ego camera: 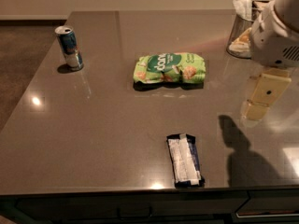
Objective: Pick rxbar blueberry
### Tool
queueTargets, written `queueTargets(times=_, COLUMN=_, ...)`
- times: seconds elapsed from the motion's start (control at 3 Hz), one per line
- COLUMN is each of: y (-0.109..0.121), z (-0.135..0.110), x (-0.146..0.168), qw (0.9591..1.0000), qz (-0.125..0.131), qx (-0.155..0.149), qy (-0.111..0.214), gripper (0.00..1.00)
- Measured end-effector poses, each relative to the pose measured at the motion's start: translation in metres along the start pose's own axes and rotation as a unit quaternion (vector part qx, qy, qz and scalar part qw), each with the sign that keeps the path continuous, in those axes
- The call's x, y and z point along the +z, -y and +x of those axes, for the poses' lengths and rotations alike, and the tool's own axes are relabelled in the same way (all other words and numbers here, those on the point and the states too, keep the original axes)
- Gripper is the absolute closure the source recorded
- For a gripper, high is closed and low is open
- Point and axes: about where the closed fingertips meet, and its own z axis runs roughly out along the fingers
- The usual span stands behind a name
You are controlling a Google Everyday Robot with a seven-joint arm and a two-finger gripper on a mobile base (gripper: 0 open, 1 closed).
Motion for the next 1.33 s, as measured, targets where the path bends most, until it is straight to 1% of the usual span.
queueTargets(times=0.33, y=-0.027, z=-0.024, x=0.016, qw=0.9957, qz=-0.022, qx=-0.089, qy=0.008, gripper=0.00)
queueTargets(times=0.67, y=-0.065, z=-0.049, x=0.046, qw=0.9775, qz=-0.057, qx=-0.202, qy=0.021, gripper=0.00)
queueTargets(times=1.0, y=-0.096, z=-0.066, x=0.077, qw=0.9485, qz=-0.096, qx=-0.300, qy=0.031, gripper=0.00)
queueTargets(times=1.33, y=-0.113, z=-0.079, x=0.101, qw=0.9153, qz=-0.123, qx=-0.382, qy=0.030, gripper=0.00)
